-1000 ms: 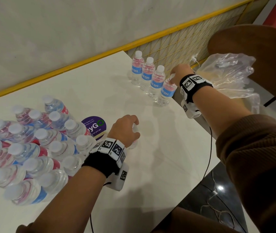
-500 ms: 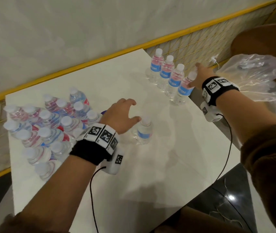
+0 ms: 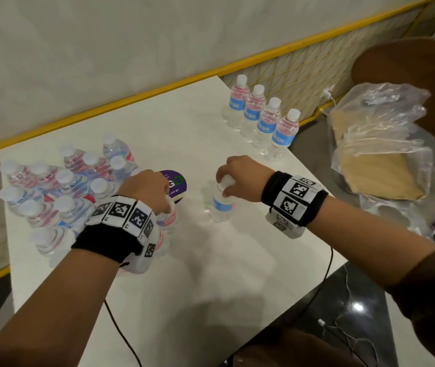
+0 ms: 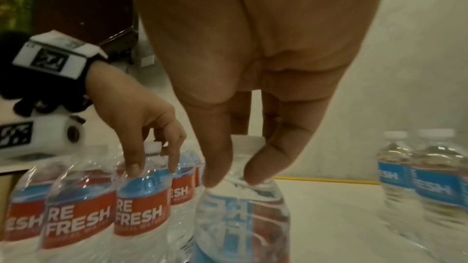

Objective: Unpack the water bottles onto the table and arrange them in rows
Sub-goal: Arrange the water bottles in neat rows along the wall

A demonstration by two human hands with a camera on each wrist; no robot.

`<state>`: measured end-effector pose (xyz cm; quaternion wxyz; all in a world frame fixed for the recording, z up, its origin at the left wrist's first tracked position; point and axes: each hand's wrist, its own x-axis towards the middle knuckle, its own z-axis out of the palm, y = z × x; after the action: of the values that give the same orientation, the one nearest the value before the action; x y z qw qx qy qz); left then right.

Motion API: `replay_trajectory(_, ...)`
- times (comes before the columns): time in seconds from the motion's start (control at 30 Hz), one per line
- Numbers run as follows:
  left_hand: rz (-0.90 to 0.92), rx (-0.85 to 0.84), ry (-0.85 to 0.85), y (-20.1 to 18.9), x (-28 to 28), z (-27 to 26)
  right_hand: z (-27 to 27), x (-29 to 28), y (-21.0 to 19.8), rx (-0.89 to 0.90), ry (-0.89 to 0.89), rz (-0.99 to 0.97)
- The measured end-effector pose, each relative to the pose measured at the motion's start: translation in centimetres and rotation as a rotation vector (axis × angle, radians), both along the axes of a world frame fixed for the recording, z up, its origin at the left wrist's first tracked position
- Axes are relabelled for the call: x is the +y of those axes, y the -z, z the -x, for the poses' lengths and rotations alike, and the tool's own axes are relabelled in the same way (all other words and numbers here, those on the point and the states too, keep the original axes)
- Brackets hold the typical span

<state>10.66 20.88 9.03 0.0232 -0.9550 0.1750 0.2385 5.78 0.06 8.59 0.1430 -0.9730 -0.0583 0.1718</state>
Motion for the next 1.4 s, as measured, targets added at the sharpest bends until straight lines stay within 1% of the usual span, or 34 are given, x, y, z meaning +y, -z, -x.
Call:
replay_trajectory(0.13,0.123,0.034,0.013,0.3,-1.6,0.5,0.9,-3.5,-0.4,-0.016,0.075,0.049)
replay_trajectory(0.33,0.286,0.032,0.077,1.1,-6.7,1.9,1.4,-10.0,-1.2,0.020,0.171,0.217)
replay_trajectory(0.43,0.390,0.047,0.081,1.5,-9.1,2.4,1.3,-12.9,-1.3,0.002,0.250,0.248)
replay_trajectory(0.5,0.417,0.050,0.101,1.7,-10.4,2.8,1.4,-14.2,-1.2,-0.011,0.293,0.253)
replay_trajectory(0.57,0.433,0.034,0.118,2.1,-11.3,3.1,1.7,-14.9,-1.1,-0.030,0.340,0.251)
replay_trajectory(0.63,0.440,0.022,0.085,2.5,-11.5,3.2,1.9,-15.5,-0.7,-0.030,0.381,0.260)
replay_trajectory(0.7,0.409,0.021,0.054,2.8,-11.3,3.2,1.9,-15.7,-0.6,-0.015,0.405,0.275)
replay_trajectory(0.77,0.386,0.046,0.048,2.9,-11.0,3.0,1.5,-15.9,-0.7,0.004,0.400,0.302)
replay_trajectory(0.93,0.471,0.122,-0.014,2.9,-10.9,2.9,-0.2,-16.5,-1.3,0.009,0.379,0.363)
replay_trajectory(1.03,0.489,0.126,-0.029,3.0,-11.0,3.0,-1.2,-16.7,-1.5,0.015,0.400,0.357)
replay_trajectory(1.17,0.536,0.127,-0.067,3.1,-10.9,3.0,-2.0,-17.1,-1.5,-0.005,0.481,0.309)
replay_trajectory(1.4,0.539,0.131,-0.071,3.3,-10.9,3.0,-3.2,-17.6,-0.8,-0.066,0.591,0.249)
